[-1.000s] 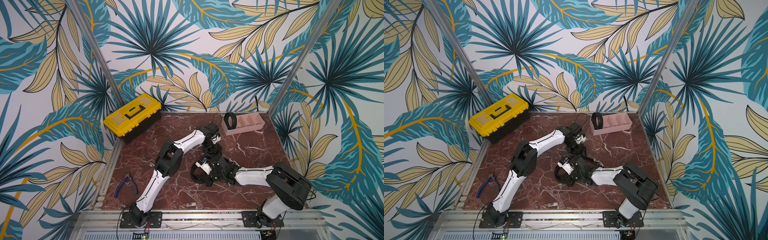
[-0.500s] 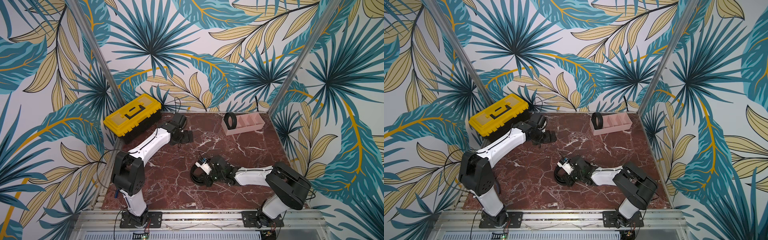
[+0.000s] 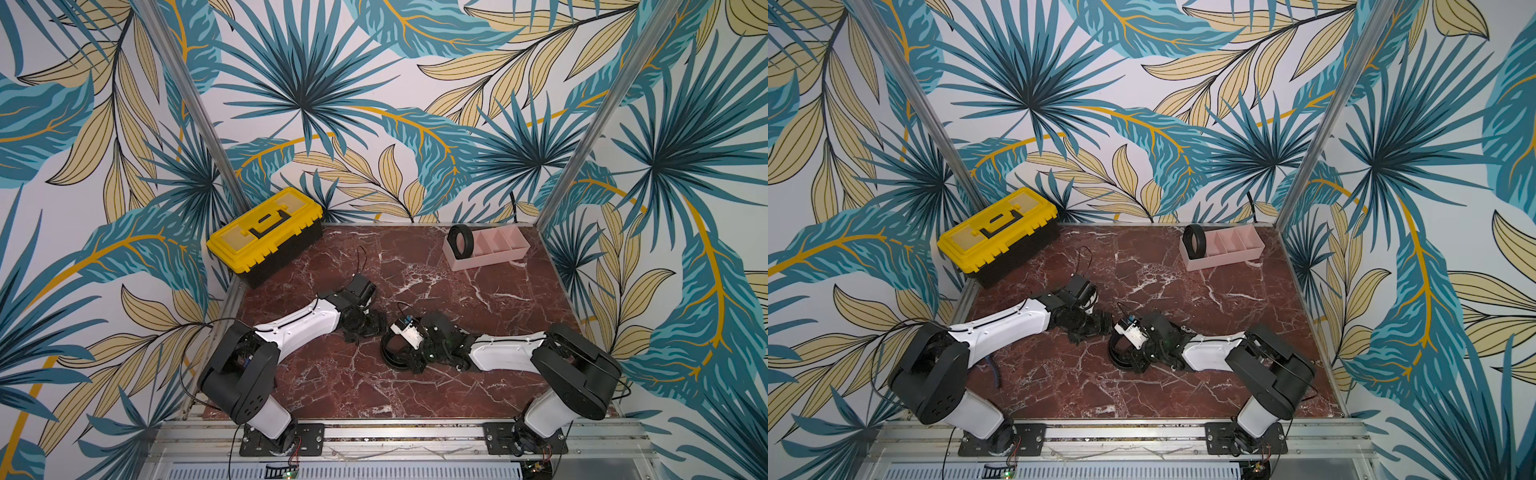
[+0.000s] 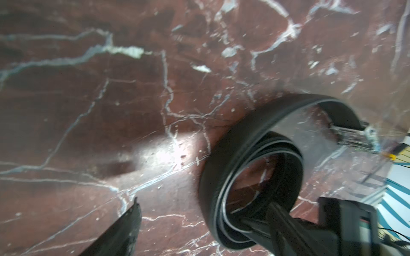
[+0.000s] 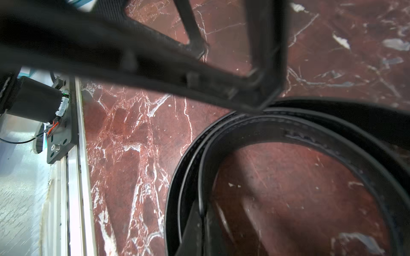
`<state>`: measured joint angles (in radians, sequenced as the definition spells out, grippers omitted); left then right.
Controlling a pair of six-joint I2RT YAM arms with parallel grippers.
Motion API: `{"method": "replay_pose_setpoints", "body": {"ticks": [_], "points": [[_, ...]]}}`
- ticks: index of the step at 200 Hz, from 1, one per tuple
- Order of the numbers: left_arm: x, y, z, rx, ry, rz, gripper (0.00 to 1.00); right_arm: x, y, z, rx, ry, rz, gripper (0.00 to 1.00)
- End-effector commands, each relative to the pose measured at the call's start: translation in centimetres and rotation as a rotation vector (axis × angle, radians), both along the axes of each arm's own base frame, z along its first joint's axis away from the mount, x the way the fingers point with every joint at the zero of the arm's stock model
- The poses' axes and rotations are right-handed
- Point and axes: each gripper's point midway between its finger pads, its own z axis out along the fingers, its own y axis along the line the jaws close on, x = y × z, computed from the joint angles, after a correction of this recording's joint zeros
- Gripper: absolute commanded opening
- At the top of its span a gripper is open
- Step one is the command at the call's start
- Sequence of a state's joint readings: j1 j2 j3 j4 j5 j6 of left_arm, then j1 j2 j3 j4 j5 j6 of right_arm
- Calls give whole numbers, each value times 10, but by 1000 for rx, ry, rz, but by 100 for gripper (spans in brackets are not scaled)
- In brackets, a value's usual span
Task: Place the belts into the storage roll
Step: Roll the belt at the center of the board.
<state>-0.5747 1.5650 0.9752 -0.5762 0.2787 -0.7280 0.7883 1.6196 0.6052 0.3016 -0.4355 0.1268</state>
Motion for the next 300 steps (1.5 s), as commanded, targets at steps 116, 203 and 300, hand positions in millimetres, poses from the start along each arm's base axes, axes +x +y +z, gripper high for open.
{"method": "replay_pose_setpoints", "body": {"ticks": [116,203,300], "points": [[4,-40,-36,-6,29,-213,45,-21,-17,-25,-80,98,-9,0],[3,-29,-30,116,12,-307,12,-13,-13,0,-11,101,-92,27],[6,-12,-33,293,64,-462,10,66,-101,73,-117,100,-450,53]]}}
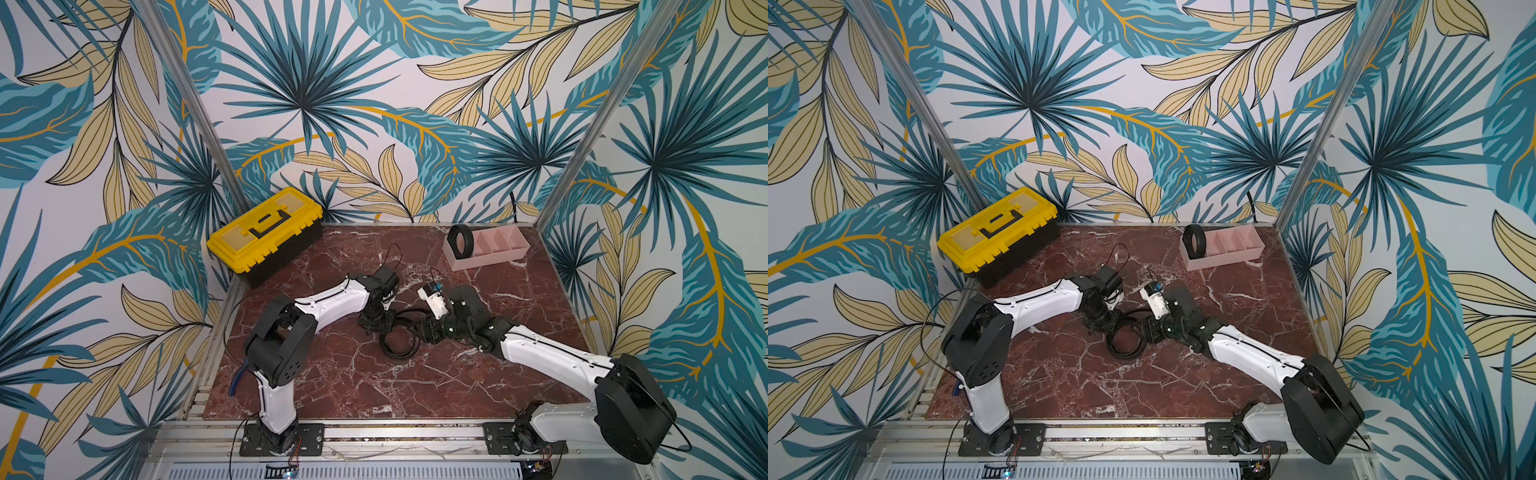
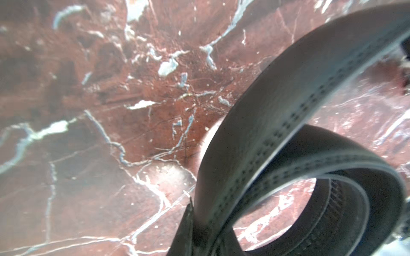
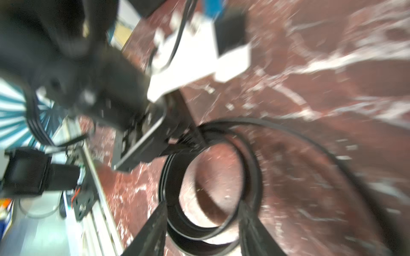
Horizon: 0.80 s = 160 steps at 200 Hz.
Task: Place the belts into the storage roll
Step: Roll the belt at the center of the board.
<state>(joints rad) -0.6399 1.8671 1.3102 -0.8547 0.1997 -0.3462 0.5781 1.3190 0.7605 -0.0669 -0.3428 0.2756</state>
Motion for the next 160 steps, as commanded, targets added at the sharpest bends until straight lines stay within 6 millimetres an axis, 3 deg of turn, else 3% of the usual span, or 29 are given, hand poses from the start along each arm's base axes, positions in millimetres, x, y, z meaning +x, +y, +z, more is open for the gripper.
{"method": "replay_pose_setpoints", "body": {"ticks": [1,41,75,122,141,160], "points": [[-7,10,-10,68,36,-61,10,-2,-37,-27,-147,132,-77,53],[-3,23,-27,167,47,-99,9,15,-45,-50,-315,216,-21,51],[9,33,-25,239,39,-100,9,19,-44,-70,-415,279,67,47],[16,39,-18,234,39,-48,8,43,-52,-100,-543,318,80,42],[16,41,-18,237,43,-45,8,55,-51,-93,-547,266,63,43],[15,44,-21,252,64,-48,8,56,-46,-72,-510,228,79,41]]}}
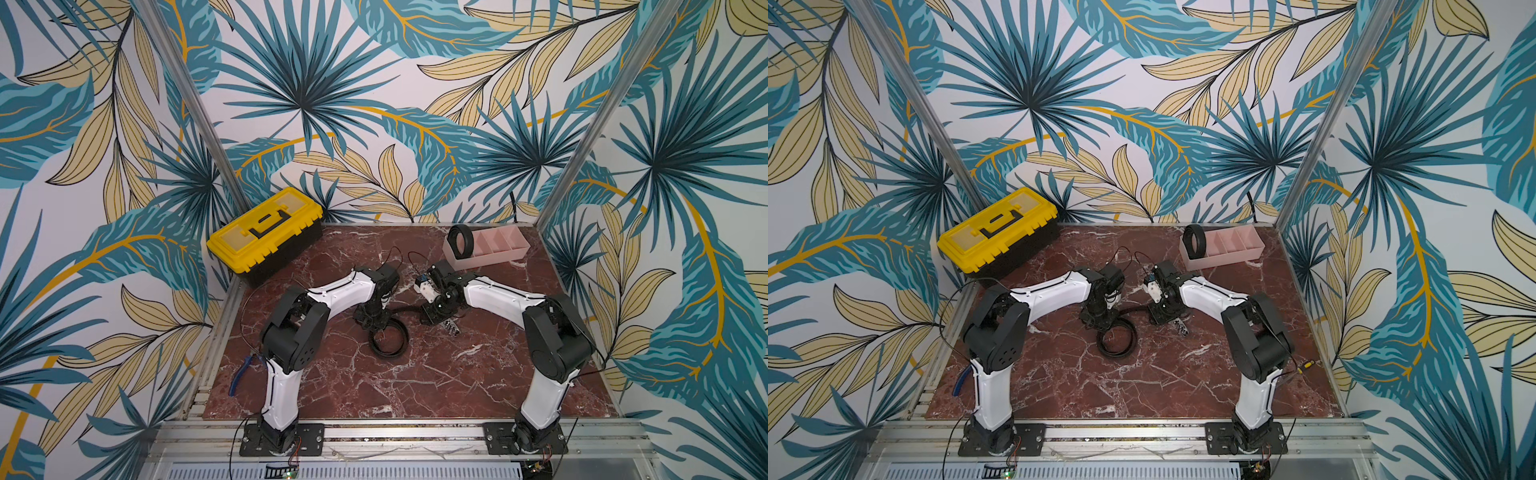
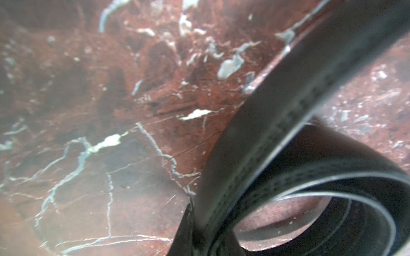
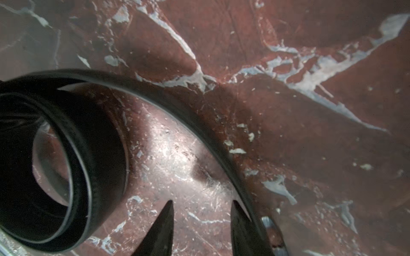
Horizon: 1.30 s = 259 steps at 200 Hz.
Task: Place the belts into the storage roll
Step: Roll the belt at the center of the board.
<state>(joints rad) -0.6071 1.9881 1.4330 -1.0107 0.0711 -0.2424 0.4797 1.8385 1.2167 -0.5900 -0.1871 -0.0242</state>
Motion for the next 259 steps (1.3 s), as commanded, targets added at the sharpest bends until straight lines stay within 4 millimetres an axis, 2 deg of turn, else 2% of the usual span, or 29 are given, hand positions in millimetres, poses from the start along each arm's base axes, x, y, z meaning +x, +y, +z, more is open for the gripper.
{"method": "replay_pose_setpoints", "body": {"ticks": [1,23,43,67,87,114,125,145,164,206,233,259], "points": [[0,13,-5,62,28,13,8,4,-3,26,0,-54,29,41],[1,17,-4,79,26,-4,7,2,-7,48,6,-117,27,45],[2,19,-3,86,23,-12,7,9,-11,52,-24,-158,43,50],[4,20,-2,87,19,-11,7,19,-1,35,-37,-94,85,51],[4,21,-2,86,21,-1,7,28,10,20,-10,-59,87,48],[7,23,-1,79,24,35,6,29,19,5,21,-14,86,45],[8,23,-1,74,24,55,6,27,19,-2,15,16,79,40],[10,25,0,79,20,110,1,20,17,-11,6,67,48,23],[13,28,2,91,9,187,0,16,14,-9,17,88,-30,17],[16,26,1,88,17,350,0,-12,16,-9,46,270,-342,15],[17,24,-3,91,28,422,0,-30,32,-17,105,344,-449,15],[21,21,-5,86,31,459,0,-39,56,-14,170,368,-441,24]]}}
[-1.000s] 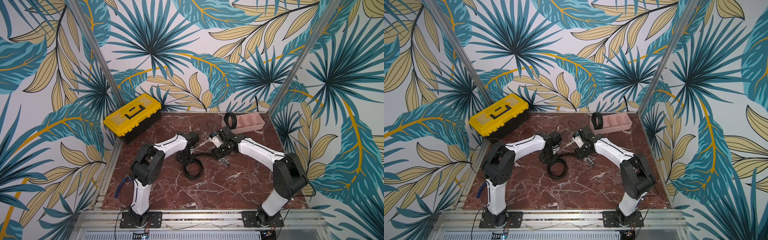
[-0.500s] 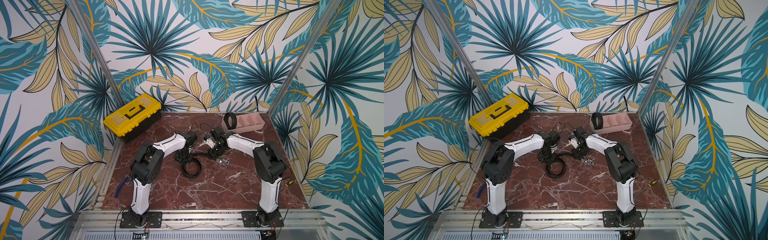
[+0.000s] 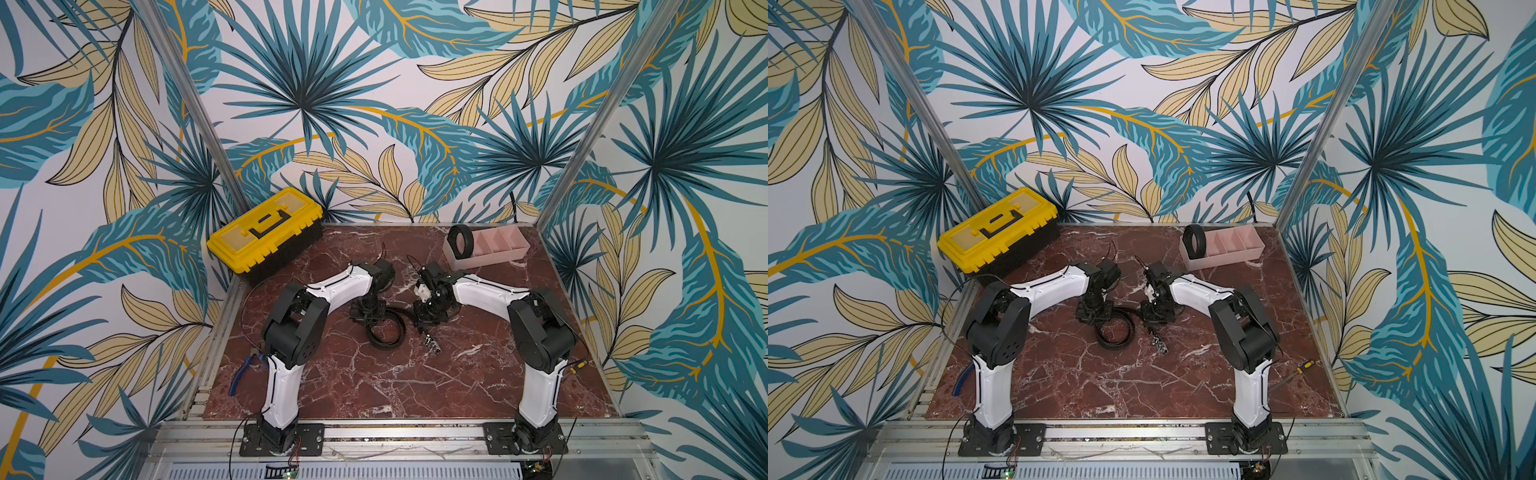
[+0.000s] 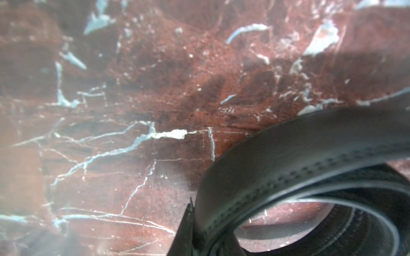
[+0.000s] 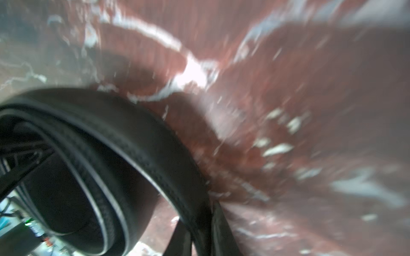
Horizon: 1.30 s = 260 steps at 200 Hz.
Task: Place the belts into the storage roll
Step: Roll the belt at the center of the board.
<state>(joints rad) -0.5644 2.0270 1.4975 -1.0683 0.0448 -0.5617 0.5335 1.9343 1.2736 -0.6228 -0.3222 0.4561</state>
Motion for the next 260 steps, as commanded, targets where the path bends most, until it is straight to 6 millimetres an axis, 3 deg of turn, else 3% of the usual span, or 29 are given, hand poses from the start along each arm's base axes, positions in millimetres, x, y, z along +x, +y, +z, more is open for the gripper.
{"method": "replay_pose_setpoints", "body": {"ticks": [1,20,67,95,132,175,212,260], "points": [[6,6,-6,33,10,99,0,-18,19,2,54,79,-77,24],[9,4,-6,27,8,111,0,-21,29,12,103,91,-62,31],[8,2,-9,24,18,95,0,-14,25,39,141,25,-5,48],[9,2,-7,23,12,87,0,3,24,40,153,-11,11,58],[9,0,-8,15,19,64,0,27,36,43,151,-82,96,59],[9,-2,-7,4,19,52,0,57,32,30,89,-147,220,64],[11,-5,-6,-7,17,51,0,54,32,13,82,-126,299,70],[13,-8,-9,-14,27,66,0,37,43,23,203,-102,269,72]]}}
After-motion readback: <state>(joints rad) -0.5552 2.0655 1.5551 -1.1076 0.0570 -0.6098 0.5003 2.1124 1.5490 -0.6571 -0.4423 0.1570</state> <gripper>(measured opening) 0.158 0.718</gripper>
